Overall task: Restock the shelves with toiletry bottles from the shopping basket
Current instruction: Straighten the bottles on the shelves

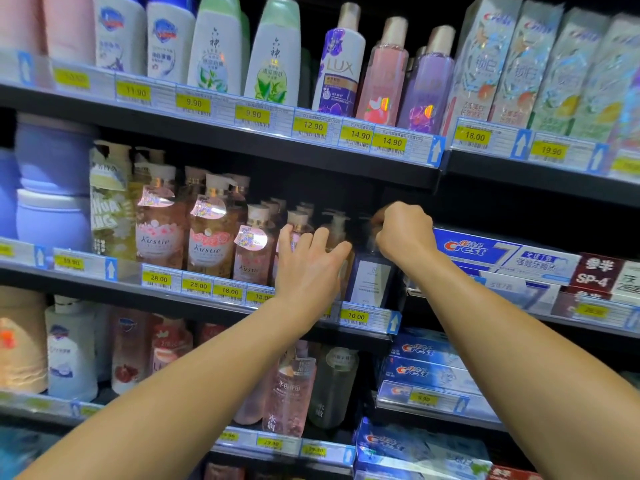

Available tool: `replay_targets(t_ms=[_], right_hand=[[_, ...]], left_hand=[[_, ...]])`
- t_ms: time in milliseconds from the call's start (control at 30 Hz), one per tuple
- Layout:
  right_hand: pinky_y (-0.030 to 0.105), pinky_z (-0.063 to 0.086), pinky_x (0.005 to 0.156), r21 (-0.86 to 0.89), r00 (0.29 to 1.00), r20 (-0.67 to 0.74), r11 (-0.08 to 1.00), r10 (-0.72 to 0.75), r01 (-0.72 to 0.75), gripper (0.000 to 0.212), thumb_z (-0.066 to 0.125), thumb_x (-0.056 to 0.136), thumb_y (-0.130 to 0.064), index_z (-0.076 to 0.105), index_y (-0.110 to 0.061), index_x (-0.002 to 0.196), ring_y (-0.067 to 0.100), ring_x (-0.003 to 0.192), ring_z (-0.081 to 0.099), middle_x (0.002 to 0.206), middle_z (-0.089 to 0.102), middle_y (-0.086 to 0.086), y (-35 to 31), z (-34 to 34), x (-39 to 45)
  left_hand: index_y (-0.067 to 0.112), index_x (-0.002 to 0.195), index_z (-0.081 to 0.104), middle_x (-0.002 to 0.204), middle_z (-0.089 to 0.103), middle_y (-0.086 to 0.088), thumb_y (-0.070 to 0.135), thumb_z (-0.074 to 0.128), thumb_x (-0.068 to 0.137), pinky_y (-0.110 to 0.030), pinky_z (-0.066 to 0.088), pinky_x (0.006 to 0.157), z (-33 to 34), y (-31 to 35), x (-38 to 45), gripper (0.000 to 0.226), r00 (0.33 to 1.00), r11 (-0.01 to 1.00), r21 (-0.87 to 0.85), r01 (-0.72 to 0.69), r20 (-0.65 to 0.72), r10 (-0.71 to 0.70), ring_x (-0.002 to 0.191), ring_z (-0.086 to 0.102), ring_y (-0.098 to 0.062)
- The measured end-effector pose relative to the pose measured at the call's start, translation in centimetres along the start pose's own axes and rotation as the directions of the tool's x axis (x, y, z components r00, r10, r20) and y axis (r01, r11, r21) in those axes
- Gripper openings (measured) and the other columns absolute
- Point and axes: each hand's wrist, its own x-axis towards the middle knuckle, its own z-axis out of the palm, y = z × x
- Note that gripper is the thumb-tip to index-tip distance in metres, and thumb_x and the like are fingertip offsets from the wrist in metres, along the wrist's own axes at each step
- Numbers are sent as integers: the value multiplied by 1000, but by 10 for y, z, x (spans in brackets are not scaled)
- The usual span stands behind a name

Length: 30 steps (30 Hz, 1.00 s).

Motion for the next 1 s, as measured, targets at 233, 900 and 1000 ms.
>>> replay_targets(t_ms=[233, 900, 1000], right_hand=[[30, 44, 63, -8, 999, -44, 1000, -1, 0, 25, 71, 85, -21, 68, -13, 109, 25, 87, 56, 94, 66, 8, -1, 0, -4], [30, 45, 66, -5, 998, -25, 998, -59, 59, 20, 65, 89, -20, 67, -14, 108, 28, 93, 60, 101, 68, 10, 1, -6, -12], [30, 45, 66, 11, 999, -8, 999, -40, 40, 22, 66, 89, -21, 65, -13, 110, 28, 93, 59, 102, 67, 11, 1, -7, -13]], left_hand=[[31, 124, 56, 120, 53, -4, 27, 72, 80, -56, 9, 114, -1, -2, 1, 48, 1000, 1000, -25, -8, 19, 9, 109, 54, -26], [31, 126, 55, 123, 52, -5, 29, 69, 83, -56, 10, 114, -1, -2, 0, 46, 1000, 999, -28, -20, 6, 20, 110, 52, -27], [31, 126, 56, 123, 53, -5, 31, 70, 82, -56, 10, 113, -1, -2, 0, 46, 1000, 999, -28, -23, 6, 24, 110, 53, -26]])
